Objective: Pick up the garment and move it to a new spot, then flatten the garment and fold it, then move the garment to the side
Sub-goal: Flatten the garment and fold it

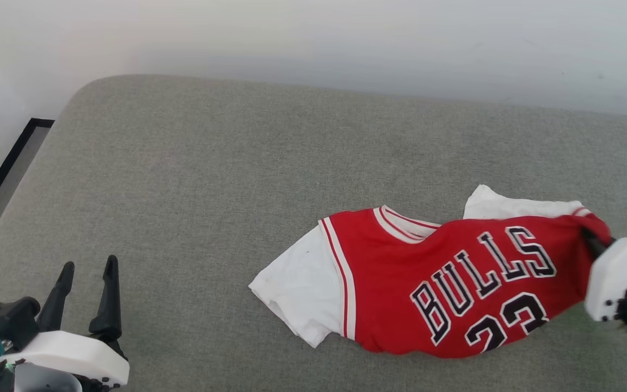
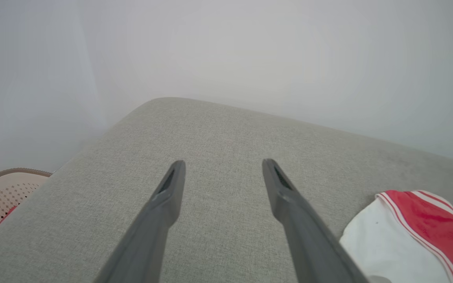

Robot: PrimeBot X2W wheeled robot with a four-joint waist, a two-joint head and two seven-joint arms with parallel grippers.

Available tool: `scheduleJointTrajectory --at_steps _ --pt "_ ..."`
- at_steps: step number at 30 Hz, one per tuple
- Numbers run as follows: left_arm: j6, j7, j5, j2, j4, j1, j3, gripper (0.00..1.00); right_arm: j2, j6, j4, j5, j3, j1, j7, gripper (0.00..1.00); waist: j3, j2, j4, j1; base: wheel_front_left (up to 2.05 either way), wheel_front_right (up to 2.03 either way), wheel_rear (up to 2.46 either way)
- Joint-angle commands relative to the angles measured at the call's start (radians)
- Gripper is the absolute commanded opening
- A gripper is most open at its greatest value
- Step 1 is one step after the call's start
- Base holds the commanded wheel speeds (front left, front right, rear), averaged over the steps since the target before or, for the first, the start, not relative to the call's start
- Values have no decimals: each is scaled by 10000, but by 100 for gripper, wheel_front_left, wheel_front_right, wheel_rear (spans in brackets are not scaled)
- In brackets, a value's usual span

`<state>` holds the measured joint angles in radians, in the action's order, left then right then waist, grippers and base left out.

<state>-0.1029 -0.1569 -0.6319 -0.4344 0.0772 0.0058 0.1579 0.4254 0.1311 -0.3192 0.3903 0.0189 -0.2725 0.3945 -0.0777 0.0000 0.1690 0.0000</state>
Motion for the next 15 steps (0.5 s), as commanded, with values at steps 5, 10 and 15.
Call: scheduleJointTrajectory --at_steps 5,10,15 --pt "-87 7 -148 38 -113 221 0 100 -560 -7 1708 -38 758 565 708 0 85 0 -26 0 0 0 0" --pt "-93 14 -179 40 -193 318 32 100 -997 -7 2966 260 2160 1164 1472 0 139 0 95 0 0 0 0" --pt "-40 20 -180 26 -227 314 111 100 -1259 -7 3180 433 3346 1550 1982 0 171 0 251 0 0 0 0"
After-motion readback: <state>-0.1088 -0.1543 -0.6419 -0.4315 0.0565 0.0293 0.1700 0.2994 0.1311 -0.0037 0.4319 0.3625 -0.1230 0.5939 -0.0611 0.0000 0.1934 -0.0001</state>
